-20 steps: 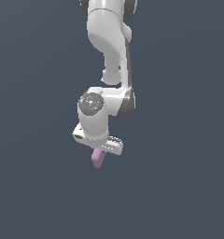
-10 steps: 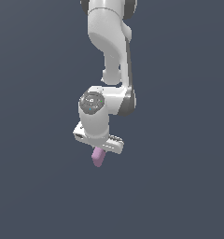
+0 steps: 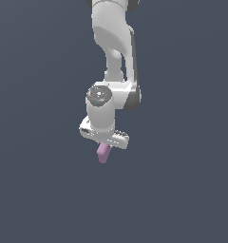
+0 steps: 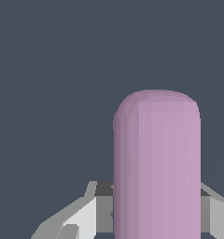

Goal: Pick up the object and move it to a goal position.

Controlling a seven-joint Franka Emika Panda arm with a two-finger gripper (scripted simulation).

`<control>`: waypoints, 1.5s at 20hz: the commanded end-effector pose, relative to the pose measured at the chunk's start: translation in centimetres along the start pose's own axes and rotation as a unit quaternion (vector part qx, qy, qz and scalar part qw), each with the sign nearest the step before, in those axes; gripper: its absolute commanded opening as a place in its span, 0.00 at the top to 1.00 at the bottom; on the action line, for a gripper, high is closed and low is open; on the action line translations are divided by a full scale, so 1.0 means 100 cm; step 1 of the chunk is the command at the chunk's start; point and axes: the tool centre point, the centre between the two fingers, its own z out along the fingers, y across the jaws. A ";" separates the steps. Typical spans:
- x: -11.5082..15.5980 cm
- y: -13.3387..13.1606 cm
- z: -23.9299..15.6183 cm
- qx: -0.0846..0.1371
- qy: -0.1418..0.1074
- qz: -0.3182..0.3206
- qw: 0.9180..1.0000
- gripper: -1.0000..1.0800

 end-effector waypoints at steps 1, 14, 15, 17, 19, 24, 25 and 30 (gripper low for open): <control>-0.013 -0.002 -0.003 0.000 0.000 0.000 1.000 1.00; -0.103 -0.014 -0.022 0.000 0.000 0.000 1.000 1.00; -0.111 -0.015 -0.024 0.000 0.000 0.000 1.000 1.00; -0.124 -0.017 -0.027 0.000 0.000 0.000 1.000 1.00; -0.137 -0.019 -0.029 0.000 0.000 0.000 1.000 1.00; -0.162 -0.024 -0.035 0.000 0.001 0.000 1.000 1.00; -0.166 -0.024 -0.036 0.000 0.001 0.000 1.000 1.00; -0.179 -0.026 -0.040 0.000 0.001 0.000 1.000 1.00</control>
